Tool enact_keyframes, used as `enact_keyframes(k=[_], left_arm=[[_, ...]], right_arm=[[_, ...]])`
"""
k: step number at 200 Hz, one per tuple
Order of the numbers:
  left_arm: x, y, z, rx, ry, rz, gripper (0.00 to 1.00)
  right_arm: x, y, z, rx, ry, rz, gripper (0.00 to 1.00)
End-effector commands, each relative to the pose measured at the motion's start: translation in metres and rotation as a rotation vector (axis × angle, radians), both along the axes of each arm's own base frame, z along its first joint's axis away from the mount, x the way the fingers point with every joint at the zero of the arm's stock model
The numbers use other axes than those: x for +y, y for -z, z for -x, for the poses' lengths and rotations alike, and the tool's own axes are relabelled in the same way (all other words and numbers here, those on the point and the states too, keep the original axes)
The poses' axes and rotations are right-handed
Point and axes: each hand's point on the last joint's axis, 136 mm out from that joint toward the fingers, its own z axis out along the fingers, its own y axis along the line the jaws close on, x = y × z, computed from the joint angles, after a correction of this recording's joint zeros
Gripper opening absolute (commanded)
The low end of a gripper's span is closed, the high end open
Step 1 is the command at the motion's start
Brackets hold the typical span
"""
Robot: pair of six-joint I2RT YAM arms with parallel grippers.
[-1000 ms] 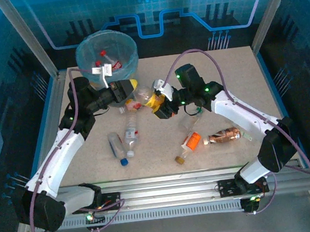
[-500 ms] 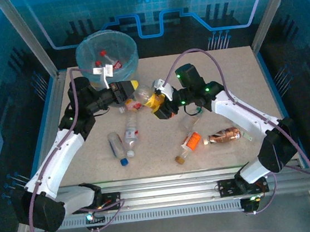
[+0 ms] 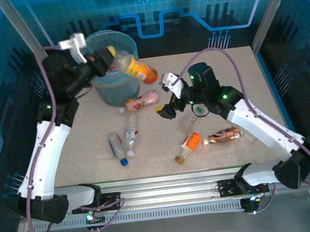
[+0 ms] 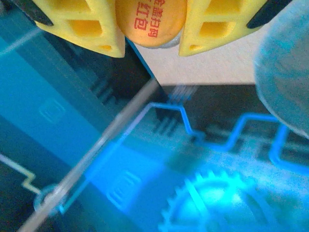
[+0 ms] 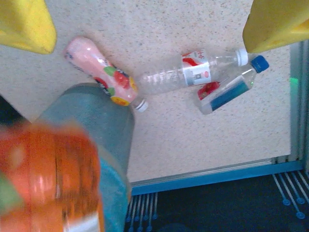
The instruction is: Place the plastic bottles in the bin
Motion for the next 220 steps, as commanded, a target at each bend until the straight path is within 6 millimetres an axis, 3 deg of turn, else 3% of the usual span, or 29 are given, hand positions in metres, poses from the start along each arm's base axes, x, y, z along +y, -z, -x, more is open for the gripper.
enact_keyframes(k=[1, 34, 60, 99, 141, 220], left_arm=[[0.035, -0.017, -0.03, -0.024, -0.157, -0.045, 0.0], [0.066, -0.035, -0.062, -0.046, -0.302, -0.161, 0.0], [0.076, -0.017, -0.092, 0.028, -0.356, -0.258, 0.0], [0.09, 0.026, -0.133, 0.128, -0.396, -0.328, 0.0], [0.082, 0.078, -0.165, 0.241, -0.33, -0.362, 0.0], [0.057, 0.188, -0.18, 0.457, -0.155, -0.396, 0.0]], right_arm=[[-0.017, -0.007, -0.001, -0.08, 0.086, 0.038, 1.0], [-0.038, -0.013, 0.002, -0.127, 0.165, 0.064, 1.0], [-0.034, -0.015, 0.013, -0.081, 0.13, 0.028, 1.0], [-0.008, -0.019, 0.024, -0.041, 0.076, -0.029, 1.0], [0.019, -0.006, 0.027, -0.041, 0.036, 0.053, 1.0], [0.041, 0.014, 0.022, -0.031, 0.029, 0.135, 1.0]])
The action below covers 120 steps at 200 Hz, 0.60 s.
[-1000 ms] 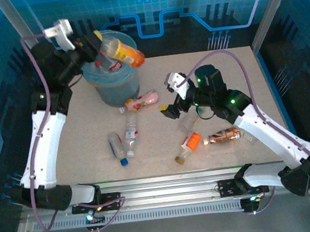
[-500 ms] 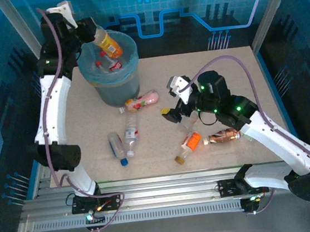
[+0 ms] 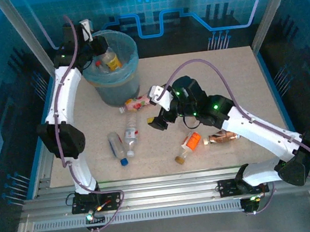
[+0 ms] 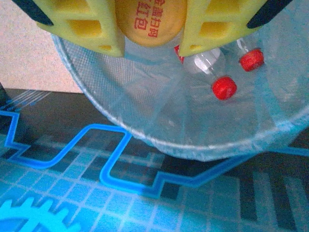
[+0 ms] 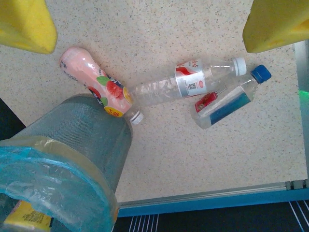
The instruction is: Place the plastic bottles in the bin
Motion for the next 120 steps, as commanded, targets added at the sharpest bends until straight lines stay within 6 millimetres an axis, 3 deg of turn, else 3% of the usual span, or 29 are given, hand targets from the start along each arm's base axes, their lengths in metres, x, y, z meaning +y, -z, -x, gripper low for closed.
enact_keyframes(k=[1, 36, 60, 85, 105, 120], left_arm=[[-0.01, 0.033, -0.001, 0.07, 0.07, -0.001, 0.0], [-0.021, 0.082, -0.005, 0.168, 0.11, -0.018, 0.01], [-0.025, 0.102, -0.008, 0.21, 0.121, -0.022, 0.06], [-0.028, 0.113, -0.011, 0.228, 0.132, -0.022, 0.24], [-0.029, 0.108, -0.013, 0.223, 0.133, -0.015, 0.5], [-0.028, 0.099, -0.014, 0.204, 0.128, -0.009, 0.56]], right_arm=[[0.003, -0.008, -0.002, -0.028, 0.005, 0.012, 1.0], [0.006, 0.003, -0.005, -0.014, 0.012, 0.04, 1.0], [0.007, 0.009, -0.007, -0.007, 0.011, 0.058, 1.0], [0.007, 0.013, -0.007, -0.007, 0.007, 0.08, 1.0], [0.006, 0.016, -0.009, -0.009, 0.01, 0.096, 1.0], [0.006, 0.017, -0.01, -0.01, 0.012, 0.103, 1.0]])
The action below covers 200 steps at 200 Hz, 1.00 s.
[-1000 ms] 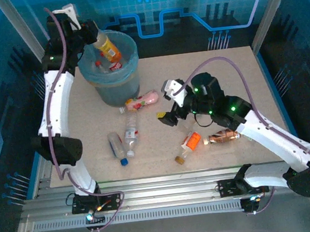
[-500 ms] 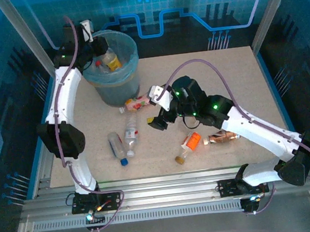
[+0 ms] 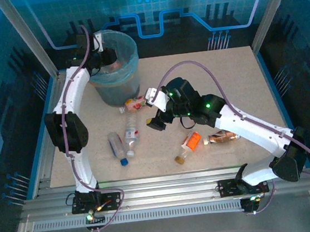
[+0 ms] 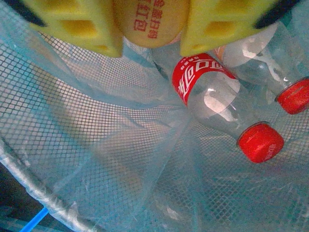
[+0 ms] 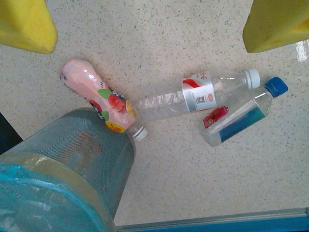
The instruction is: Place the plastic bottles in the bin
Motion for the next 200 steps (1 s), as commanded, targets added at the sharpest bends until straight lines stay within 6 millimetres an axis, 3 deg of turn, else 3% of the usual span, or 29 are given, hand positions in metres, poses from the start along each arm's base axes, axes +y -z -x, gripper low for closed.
enact_keyframes(k=[1, 13, 31, 53, 69, 110, 132, 162, 200], left_arm=[[-0.008, 0.01, 0.003, 0.045, 0.036, 0.0, 0.57], [-0.008, 0.001, 0.002, 0.024, 0.035, 0.004, 0.57], [-0.01, -0.018, 0.003, -0.021, 0.041, 0.017, 0.47], [-0.012, -0.032, 0.003, -0.067, 0.05, 0.029, 0.24], [-0.013, -0.036, 0.001, -0.089, 0.054, 0.026, 0.15], [-0.013, -0.035, 0.0, -0.085, 0.052, 0.026, 0.16], [-0.013, -0.046, 0.001, -0.112, 0.046, 0.043, 0.18], [-0.013, -0.089, 0.011, -0.206, 0.038, 0.068, 0.19], [-0.008, -0.163, 0.044, -0.384, 0.025, 0.08, 0.35]], right_arm=[[0.002, -0.01, 0.0, -0.027, -0.005, 0.011, 1.0], [0.002, -0.011, -0.001, -0.031, -0.005, 0.013, 1.0], [0.003, -0.012, -0.002, -0.037, -0.005, 0.015, 1.0], [0.003, -0.011, -0.004, -0.04, -0.004, 0.023, 1.0], [0.004, -0.01, -0.005, -0.04, -0.003, 0.028, 1.0], [0.007, -0.006, -0.005, -0.028, -0.005, 0.04, 1.0], [0.006, -0.005, -0.006, -0.031, -0.006, 0.048, 1.0], [0.007, -0.007, -0.008, -0.036, 0.001, 0.046, 1.0], [0.008, -0.007, -0.012, -0.017, 0.026, 0.035, 1.0]])
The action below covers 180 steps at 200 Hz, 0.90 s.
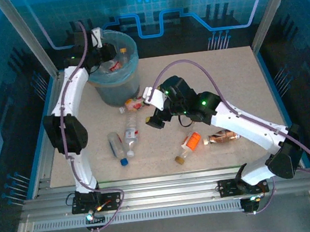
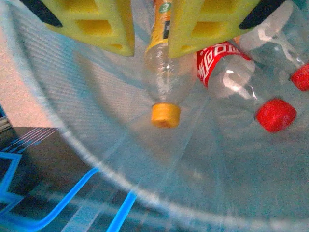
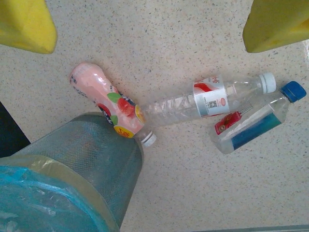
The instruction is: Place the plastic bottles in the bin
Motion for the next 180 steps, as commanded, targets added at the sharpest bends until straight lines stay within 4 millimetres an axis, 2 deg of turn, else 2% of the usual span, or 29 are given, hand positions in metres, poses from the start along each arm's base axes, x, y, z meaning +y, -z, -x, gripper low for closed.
enact_keyframes(k=[1, 18, 43, 76, 93, 108, 129, 152, 166, 180], left_arm=[[-0.002, -0.1, 0.037, -0.239, 0.011, 0.028, 0.36], [0.001, -0.121, 0.06, -0.308, 0.008, 0.009, 0.43], [0.008, -0.123, 0.098, -0.361, -0.008, -0.034, 0.47], [0.001, -0.102, 0.153, -0.376, 0.053, -0.058, 0.5], [-0.014, -0.077, 0.181, -0.359, 0.134, -0.084, 0.53], [-0.03, -0.054, 0.203, -0.344, 0.21, -0.107, 0.53], [-0.054, -0.026, 0.231, -0.322, 0.331, -0.148, 0.57], [-0.077, -0.004, 0.255, -0.304, 0.452, -0.187, 0.58], [-0.085, 0.01, 0.266, -0.284, 0.517, -0.183, 0.61], [-0.091, 0.022, 0.274, -0.272, 0.567, -0.17, 0.62]], right_arm=[[0.006, -0.008, 0.0, 0.001, 0.009, -0.013, 1.0], [0.005, -0.007, -0.005, 0.018, 0.044, -0.018, 1.0], [-0.006, -0.007, -0.023, 0.09, 0.187, -0.066, 1.0], [-0.045, 0.0, -0.046, 0.221, 0.4, -0.134, 1.0], [-0.084, 0.009, -0.054, 0.305, 0.552, -0.159, 1.0], [-0.12, 0.017, -0.054, 0.371, 0.677, -0.204, 1.0], [-0.172, 0.024, -0.044, 0.397, 0.817, -0.266, 1.0], [-0.212, 0.024, -0.023, 0.364, 0.871, -0.26, 1.0], [-0.218, 0.023, -0.008, 0.334, 0.801, -0.211, 1.0], [-0.2, 0.014, 0.014, 0.319, 0.598, -0.19, 1.0]])
